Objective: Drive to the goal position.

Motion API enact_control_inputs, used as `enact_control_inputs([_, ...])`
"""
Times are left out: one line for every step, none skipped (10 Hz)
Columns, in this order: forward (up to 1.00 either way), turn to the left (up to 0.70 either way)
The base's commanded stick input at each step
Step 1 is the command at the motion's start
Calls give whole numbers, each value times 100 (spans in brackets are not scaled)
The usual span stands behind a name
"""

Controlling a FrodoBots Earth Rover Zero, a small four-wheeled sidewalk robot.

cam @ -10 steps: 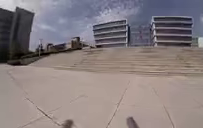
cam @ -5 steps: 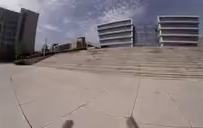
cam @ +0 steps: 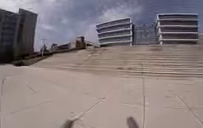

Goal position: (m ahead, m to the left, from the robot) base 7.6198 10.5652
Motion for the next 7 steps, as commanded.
enact_control_inputs([70,3])
enact_control_inputs([70,5])
enact_control_inputs([70,8])
enact_control_inputs([70,8])
enact_control_inputs([70,9])
enact_control_inputs([70,2])
enact_control_inputs([70,0])
